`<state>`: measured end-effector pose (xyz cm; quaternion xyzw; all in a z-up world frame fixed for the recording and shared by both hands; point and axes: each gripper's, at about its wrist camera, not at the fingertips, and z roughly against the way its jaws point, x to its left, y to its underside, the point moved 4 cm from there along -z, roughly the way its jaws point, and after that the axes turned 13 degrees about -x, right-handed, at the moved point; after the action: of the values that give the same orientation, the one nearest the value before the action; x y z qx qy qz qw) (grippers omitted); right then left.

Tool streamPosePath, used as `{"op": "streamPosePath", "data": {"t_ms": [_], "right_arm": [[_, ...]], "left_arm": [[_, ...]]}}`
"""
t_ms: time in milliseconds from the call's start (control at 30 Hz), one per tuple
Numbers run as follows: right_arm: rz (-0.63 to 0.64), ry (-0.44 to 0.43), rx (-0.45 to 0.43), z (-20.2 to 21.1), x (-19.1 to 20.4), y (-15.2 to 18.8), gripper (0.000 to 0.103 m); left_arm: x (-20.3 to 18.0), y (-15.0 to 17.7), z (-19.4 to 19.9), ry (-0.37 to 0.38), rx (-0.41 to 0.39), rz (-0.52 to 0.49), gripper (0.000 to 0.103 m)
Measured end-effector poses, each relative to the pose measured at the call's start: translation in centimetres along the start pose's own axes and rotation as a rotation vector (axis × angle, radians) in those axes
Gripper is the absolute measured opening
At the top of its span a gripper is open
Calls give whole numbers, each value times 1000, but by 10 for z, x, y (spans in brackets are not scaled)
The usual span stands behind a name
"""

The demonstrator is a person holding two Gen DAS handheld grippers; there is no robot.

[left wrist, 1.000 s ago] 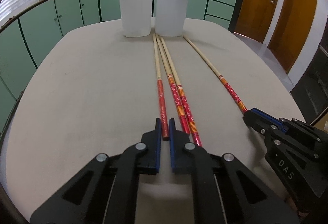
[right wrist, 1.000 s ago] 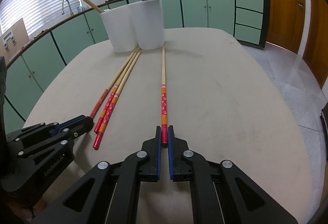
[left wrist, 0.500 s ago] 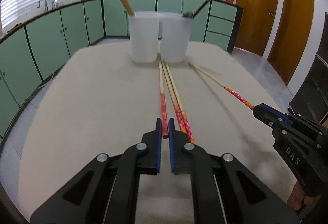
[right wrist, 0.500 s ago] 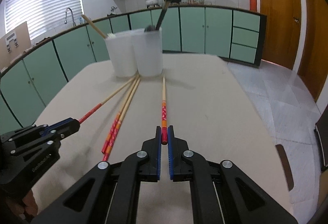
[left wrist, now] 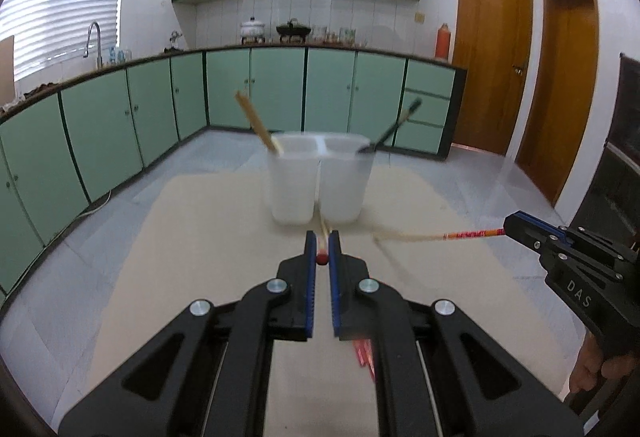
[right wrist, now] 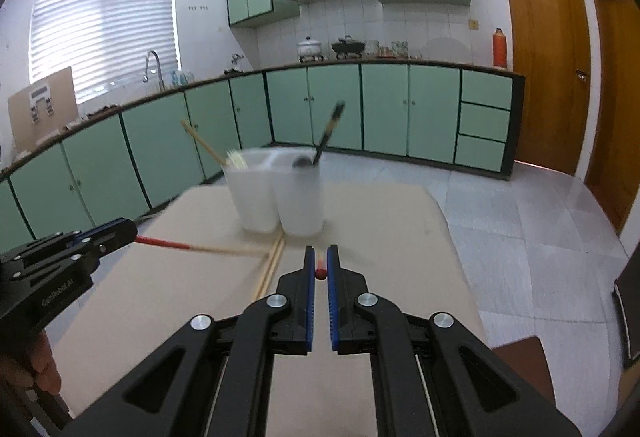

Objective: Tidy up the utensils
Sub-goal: 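Lift both red-patterned chopsticks, lower them into the white holder and open both tools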

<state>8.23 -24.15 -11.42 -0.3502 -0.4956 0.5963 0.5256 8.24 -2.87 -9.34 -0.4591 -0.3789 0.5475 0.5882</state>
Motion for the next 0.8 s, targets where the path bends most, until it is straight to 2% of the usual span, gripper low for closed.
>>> {"op": "streamPosePath", "data": {"t_ms": [267, 600, 800], "right_arm": [[1, -47, -26, -4, 2, -44, 6], [-6, -140, -25, -7, 8, -83, 6], [-5, -179, -46, -10, 15, -102, 6]], "left_arm": [[-4, -33, 3, 27, -46, -10, 5], [4, -49, 11, 67, -38, 27, 5], [8, -65, 18, 86, -61, 37, 5]]}}
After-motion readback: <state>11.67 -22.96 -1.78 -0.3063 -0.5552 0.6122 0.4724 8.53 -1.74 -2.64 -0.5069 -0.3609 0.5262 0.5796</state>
